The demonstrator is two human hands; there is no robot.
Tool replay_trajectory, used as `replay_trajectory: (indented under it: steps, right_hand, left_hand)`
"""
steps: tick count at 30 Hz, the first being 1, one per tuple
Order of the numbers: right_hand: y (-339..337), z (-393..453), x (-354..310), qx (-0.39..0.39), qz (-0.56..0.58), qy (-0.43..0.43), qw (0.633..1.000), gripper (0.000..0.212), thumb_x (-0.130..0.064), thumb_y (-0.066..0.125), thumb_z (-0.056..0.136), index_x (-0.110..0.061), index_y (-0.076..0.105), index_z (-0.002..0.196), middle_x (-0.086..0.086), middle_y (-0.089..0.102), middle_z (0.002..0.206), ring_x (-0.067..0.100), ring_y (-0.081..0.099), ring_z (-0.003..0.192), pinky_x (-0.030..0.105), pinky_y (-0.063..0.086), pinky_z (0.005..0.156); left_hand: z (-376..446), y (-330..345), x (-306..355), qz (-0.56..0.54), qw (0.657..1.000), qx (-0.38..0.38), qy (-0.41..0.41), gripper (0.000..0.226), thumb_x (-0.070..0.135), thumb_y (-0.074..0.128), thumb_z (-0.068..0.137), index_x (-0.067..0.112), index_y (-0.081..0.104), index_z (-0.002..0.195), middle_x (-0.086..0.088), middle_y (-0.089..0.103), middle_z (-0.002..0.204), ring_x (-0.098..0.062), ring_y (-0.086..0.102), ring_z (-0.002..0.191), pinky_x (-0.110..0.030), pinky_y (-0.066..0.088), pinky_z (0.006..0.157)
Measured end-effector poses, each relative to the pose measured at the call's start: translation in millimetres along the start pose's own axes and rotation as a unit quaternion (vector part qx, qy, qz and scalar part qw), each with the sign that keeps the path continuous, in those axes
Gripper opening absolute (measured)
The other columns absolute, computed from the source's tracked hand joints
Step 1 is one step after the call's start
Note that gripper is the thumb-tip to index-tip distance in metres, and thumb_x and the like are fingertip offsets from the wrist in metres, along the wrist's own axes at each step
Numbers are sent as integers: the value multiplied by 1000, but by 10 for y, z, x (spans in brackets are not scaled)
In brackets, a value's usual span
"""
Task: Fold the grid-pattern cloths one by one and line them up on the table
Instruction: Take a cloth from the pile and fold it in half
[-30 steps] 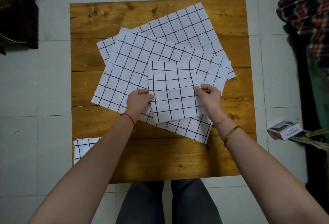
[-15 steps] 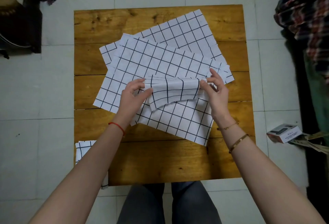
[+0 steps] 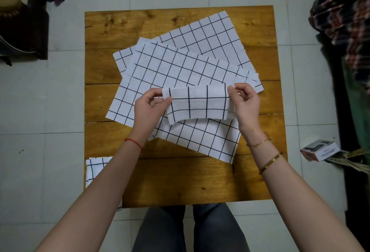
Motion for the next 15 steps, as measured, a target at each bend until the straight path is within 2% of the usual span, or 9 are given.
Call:
replay_trajectory:
  steps: [2,4,8,11,15]
  right_hand:
    - [18,19,135,9,-41,21,999,10,-7,66,88,-13,60,92,-5,54,76,-2,48,61,15,45,64]
    - [32,47,300,10,-98,44,994,12,-8,65,87,-14,59,96,-7,52,74,0,47,60,21,47,64]
    - [78,107,599,0,-199,74,977,19,-8,61,84,-16,59,102,-8,50,76,8,48,68,32,51,72]
    - [126,145,730,-14,-240,77,968,23,-5,60,84,-11,57,106,-7,50,80,14,51,78,36,54,78]
    - [163,186,769,-23,-278,63,958,27,-3,60,84,-4,54,111,3,54,97,18,51,88,28,46,77]
  left_hand:
    - [50,13,-159,28,999,-5,-37,26,5,73,82,20,60,99,3,65,93,-4,65,76,-12,50,70]
    - [98,21,-349,75,995,-15,-68,35,8,75,81,21,59,109,0,61,109,-14,64,91,-18,52,74]
    - [185,79,-644,145,983,-25,-112,47,3,73,81,15,54,122,3,56,107,0,55,78,-12,48,68]
    - [249,100,-790,156,981,-30,-113,50,-5,70,78,15,51,120,-5,59,104,-3,52,71,-15,51,73]
    - [254,100,-795,182,980,-23,-72,60,-4,65,79,17,43,131,-2,58,115,-13,59,88,-10,51,68]
Point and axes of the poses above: each hand's wrist, its own z-axis towards the middle knuckle, its own y-axis out of the palm, x = y × z, the point moved 5 cm from there along z, towards the middle knuckle
